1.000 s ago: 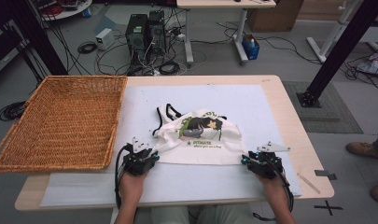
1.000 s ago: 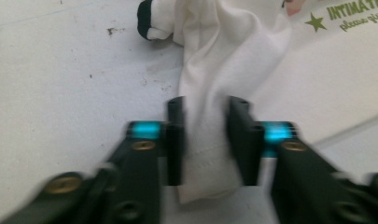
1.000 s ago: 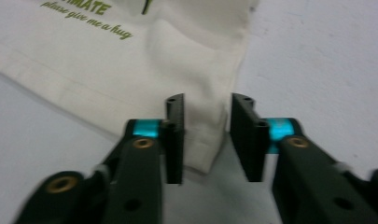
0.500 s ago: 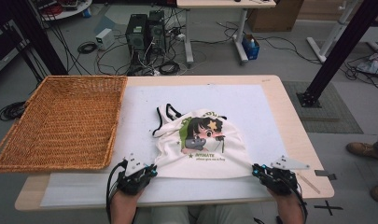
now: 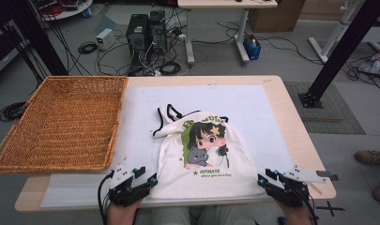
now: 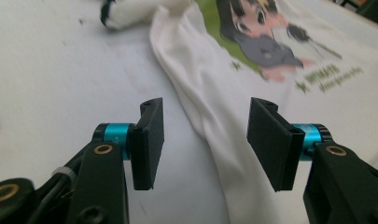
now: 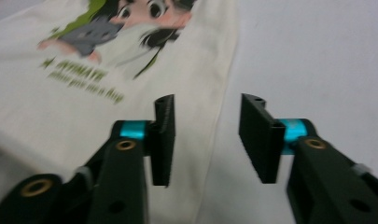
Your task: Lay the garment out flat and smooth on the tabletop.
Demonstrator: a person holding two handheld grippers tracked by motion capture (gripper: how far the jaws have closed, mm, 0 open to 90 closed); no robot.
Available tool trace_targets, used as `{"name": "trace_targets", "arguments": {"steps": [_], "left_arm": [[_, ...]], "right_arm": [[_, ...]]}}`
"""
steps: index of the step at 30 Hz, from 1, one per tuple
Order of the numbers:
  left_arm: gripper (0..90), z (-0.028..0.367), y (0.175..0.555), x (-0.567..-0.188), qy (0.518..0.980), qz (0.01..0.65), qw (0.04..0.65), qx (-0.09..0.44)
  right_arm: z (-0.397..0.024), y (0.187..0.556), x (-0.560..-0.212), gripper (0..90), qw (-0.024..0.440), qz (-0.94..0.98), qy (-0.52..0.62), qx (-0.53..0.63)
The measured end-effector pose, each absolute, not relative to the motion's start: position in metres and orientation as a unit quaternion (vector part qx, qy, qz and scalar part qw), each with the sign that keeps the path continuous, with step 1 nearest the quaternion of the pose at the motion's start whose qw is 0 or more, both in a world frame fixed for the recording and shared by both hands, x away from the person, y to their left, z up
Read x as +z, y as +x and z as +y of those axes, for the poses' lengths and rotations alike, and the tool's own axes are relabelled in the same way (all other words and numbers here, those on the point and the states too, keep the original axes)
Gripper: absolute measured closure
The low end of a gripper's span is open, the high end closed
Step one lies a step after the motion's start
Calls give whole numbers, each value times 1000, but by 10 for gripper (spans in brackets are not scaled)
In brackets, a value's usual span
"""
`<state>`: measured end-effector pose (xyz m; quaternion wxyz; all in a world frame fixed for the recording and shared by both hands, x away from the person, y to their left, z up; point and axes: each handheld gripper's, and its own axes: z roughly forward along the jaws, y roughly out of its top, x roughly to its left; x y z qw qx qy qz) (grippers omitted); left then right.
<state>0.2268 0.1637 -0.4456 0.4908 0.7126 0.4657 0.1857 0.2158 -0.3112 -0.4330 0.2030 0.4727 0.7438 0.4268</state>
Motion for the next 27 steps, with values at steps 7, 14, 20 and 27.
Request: {"name": "trace_targets", "arguments": {"steps": [7, 14, 20, 27], "left_arm": [[456, 139, 285, -438, 748, 462, 448, 164], [753, 117, 289, -451, 765, 476, 402, 165], [869, 123, 277, -450, 767, 475, 405, 145], [869, 135, 236, -453, 763, 443, 455, 123]], "right_arm": [[-286, 281, -440, 529, 186, 758, 499, 377], [-278, 287, -449, 829, 198, 781, 480, 348], [-279, 280, -448, 887, 195, 785, 473, 349], [-291, 243, -446, 886, 186, 779, 464, 379]]}}
